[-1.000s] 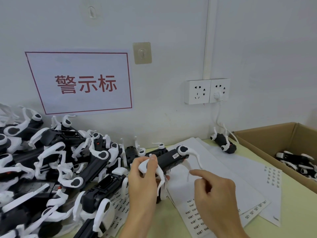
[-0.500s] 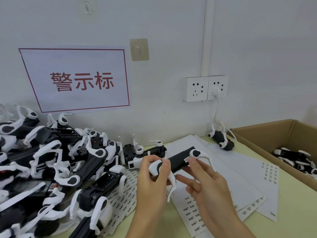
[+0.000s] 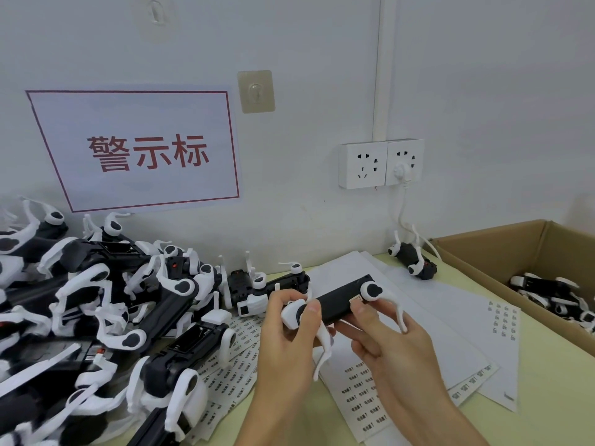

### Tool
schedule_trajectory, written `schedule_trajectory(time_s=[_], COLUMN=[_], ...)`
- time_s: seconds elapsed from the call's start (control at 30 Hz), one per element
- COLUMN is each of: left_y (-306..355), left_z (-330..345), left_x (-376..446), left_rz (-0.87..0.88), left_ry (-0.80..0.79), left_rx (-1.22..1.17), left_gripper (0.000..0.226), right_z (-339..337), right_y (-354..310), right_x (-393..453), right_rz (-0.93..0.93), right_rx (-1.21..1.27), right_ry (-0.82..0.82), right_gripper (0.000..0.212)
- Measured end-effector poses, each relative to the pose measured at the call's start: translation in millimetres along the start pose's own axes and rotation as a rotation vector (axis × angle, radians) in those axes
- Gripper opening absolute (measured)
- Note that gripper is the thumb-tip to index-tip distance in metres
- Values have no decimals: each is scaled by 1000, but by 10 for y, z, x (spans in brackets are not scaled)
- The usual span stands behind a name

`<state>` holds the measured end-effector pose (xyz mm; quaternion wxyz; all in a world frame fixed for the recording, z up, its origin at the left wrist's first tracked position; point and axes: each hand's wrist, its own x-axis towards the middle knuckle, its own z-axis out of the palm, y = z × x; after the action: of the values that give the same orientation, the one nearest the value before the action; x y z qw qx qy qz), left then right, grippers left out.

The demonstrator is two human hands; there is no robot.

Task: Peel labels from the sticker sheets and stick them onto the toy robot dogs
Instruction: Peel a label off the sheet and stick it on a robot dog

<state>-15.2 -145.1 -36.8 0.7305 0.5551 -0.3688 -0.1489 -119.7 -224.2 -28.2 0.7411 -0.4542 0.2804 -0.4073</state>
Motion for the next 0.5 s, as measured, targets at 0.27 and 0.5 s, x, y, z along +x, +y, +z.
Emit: schedule_trajectory(time_s=[0.27, 0.5], left_y=[-40, 1], left_z=[-51, 11], left_x=[28, 16], left_rz=[44, -35], left_ry=[-72, -16], left_rx=[77, -4], left_gripper=[11, 36], right_z=[-35, -65], right_y=[-11, -55], right_x=[6, 39], right_rz=[4, -17], right_rx=[-22, -82], right_ry=[-2, -20], right_gripper=[58, 36])
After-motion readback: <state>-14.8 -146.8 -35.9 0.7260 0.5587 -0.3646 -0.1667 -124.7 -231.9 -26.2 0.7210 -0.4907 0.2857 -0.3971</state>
